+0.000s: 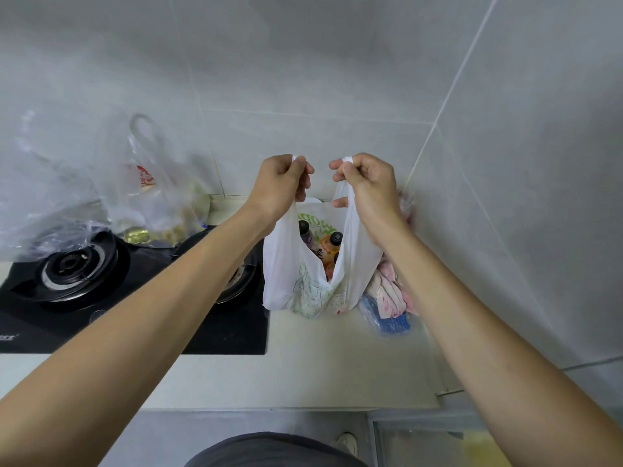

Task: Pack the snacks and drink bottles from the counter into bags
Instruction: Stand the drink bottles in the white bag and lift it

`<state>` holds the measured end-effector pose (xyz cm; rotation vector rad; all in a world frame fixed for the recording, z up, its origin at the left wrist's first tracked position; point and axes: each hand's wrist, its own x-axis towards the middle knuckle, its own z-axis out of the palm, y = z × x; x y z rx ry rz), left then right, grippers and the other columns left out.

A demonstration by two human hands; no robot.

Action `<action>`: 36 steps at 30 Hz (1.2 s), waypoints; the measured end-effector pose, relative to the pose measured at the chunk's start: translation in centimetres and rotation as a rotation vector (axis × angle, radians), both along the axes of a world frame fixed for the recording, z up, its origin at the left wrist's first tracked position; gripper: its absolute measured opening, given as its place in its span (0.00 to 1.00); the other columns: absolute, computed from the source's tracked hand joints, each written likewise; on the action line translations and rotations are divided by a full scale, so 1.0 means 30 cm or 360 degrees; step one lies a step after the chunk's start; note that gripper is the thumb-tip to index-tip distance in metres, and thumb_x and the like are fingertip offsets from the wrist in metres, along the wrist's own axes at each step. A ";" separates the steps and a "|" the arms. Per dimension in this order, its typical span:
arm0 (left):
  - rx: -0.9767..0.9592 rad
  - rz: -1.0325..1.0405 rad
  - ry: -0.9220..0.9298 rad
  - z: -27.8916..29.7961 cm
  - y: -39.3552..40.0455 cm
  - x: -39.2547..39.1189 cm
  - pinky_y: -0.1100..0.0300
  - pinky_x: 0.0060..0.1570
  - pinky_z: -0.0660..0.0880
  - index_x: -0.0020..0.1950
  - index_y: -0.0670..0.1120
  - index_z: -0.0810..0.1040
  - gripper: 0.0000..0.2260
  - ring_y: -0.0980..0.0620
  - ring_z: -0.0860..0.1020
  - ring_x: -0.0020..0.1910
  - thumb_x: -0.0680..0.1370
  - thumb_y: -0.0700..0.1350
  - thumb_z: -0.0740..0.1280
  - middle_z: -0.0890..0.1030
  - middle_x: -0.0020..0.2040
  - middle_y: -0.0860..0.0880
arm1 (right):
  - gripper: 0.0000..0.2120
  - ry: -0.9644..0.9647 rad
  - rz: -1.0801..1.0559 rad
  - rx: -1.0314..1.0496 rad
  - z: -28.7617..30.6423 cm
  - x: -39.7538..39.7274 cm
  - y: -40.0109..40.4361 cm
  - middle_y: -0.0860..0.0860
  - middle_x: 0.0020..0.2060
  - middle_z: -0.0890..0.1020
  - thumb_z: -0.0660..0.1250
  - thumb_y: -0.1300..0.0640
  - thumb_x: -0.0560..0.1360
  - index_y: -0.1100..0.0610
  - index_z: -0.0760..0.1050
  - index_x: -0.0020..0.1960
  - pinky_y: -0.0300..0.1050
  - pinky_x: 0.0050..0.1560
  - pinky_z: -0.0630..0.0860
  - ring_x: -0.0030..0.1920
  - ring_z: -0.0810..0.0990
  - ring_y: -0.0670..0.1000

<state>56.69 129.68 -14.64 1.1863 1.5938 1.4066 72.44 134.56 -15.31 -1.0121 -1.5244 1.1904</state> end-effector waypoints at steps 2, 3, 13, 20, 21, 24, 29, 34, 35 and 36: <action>-0.0018 0.0006 -0.0002 0.000 0.023 -0.009 0.64 0.34 0.73 0.46 0.40 0.79 0.14 0.53 0.74 0.29 0.85 0.44 0.59 0.78 0.34 0.48 | 0.10 0.0005 0.0005 -0.0013 0.004 -0.010 0.019 0.56 0.51 0.85 0.62 0.64 0.82 0.65 0.77 0.43 0.49 0.33 0.83 0.48 0.82 0.48; -0.0028 0.0003 -0.0003 0.000 0.033 -0.012 0.63 0.34 0.74 0.46 0.40 0.79 0.14 0.53 0.74 0.29 0.85 0.44 0.59 0.78 0.35 0.48 | 0.10 0.0002 0.0019 -0.0019 0.004 -0.016 0.025 0.56 0.51 0.85 0.62 0.64 0.82 0.63 0.77 0.43 0.48 0.33 0.82 0.48 0.81 0.48; -0.0136 -0.0028 0.0007 -0.015 0.074 -0.025 0.63 0.35 0.75 0.44 0.41 0.78 0.14 0.52 0.75 0.29 0.85 0.43 0.59 0.77 0.34 0.47 | 0.10 -0.0103 0.0026 -0.0164 -0.020 -0.034 0.063 0.54 0.53 0.85 0.61 0.62 0.83 0.61 0.78 0.44 0.52 0.36 0.85 0.47 0.83 0.48; -0.0192 -0.0054 0.0004 -0.025 0.086 -0.019 0.61 0.32 0.73 0.41 0.41 0.77 0.14 0.50 0.73 0.29 0.84 0.41 0.59 0.76 0.32 0.46 | 0.10 -0.0109 0.0056 -0.0201 -0.044 -0.020 0.069 0.56 0.52 0.84 0.64 0.60 0.83 0.61 0.79 0.44 0.50 0.36 0.85 0.46 0.84 0.49; -0.0200 -0.0049 0.0014 -0.026 0.086 -0.018 0.61 0.32 0.73 0.41 0.41 0.77 0.14 0.50 0.73 0.29 0.84 0.41 0.59 0.76 0.32 0.45 | 0.10 -0.0118 0.0052 -0.0201 -0.048 -0.015 0.072 0.57 0.51 0.84 0.64 0.60 0.83 0.62 0.80 0.45 0.51 0.37 0.85 0.45 0.84 0.49; -0.0229 -0.0033 0.0056 -0.034 0.085 -0.021 0.60 0.34 0.75 0.43 0.40 0.78 0.13 0.49 0.74 0.30 0.83 0.40 0.59 0.77 0.33 0.45 | 0.10 -0.0143 0.0037 -0.0220 -0.063 0.003 0.082 0.58 0.50 0.84 0.64 0.61 0.82 0.64 0.79 0.45 0.50 0.40 0.86 0.45 0.84 0.51; -0.0278 -0.0024 0.0089 -0.050 0.081 -0.024 0.60 0.36 0.76 0.45 0.39 0.78 0.12 0.49 0.75 0.32 0.83 0.40 0.60 0.77 0.33 0.45 | 0.11 -0.0237 0.0035 -0.0214 -0.096 0.033 0.101 0.61 0.45 0.85 0.64 0.63 0.80 0.60 0.78 0.39 0.48 0.42 0.85 0.43 0.84 0.52; -0.0302 -0.0041 0.0187 -0.069 0.084 -0.008 0.57 0.43 0.77 0.48 0.35 0.80 0.12 0.50 0.78 0.33 0.82 0.42 0.61 0.80 0.34 0.44 | 0.12 -0.0360 0.0022 -0.0153 -0.117 0.052 0.112 0.59 0.38 0.83 0.64 0.66 0.77 0.59 0.75 0.36 0.48 0.41 0.84 0.39 0.83 0.53; -0.0303 -0.0048 0.0207 -0.072 0.085 -0.007 0.55 0.46 0.77 0.49 0.35 0.80 0.12 0.51 0.79 0.33 0.82 0.42 0.61 0.81 0.34 0.44 | 0.14 -0.0379 0.0016 -0.0129 -0.119 0.055 0.113 0.58 0.37 0.83 0.64 0.65 0.77 0.55 0.75 0.34 0.51 0.43 0.84 0.38 0.82 0.53; -0.0304 -0.0054 0.0218 -0.075 0.085 -0.005 0.54 0.47 0.77 0.50 0.35 0.80 0.13 0.51 0.79 0.33 0.82 0.42 0.61 0.81 0.34 0.44 | 0.16 -0.0402 0.0001 -0.0107 -0.125 0.056 0.116 0.59 0.36 0.83 0.65 0.64 0.76 0.51 0.74 0.31 0.55 0.44 0.83 0.37 0.82 0.53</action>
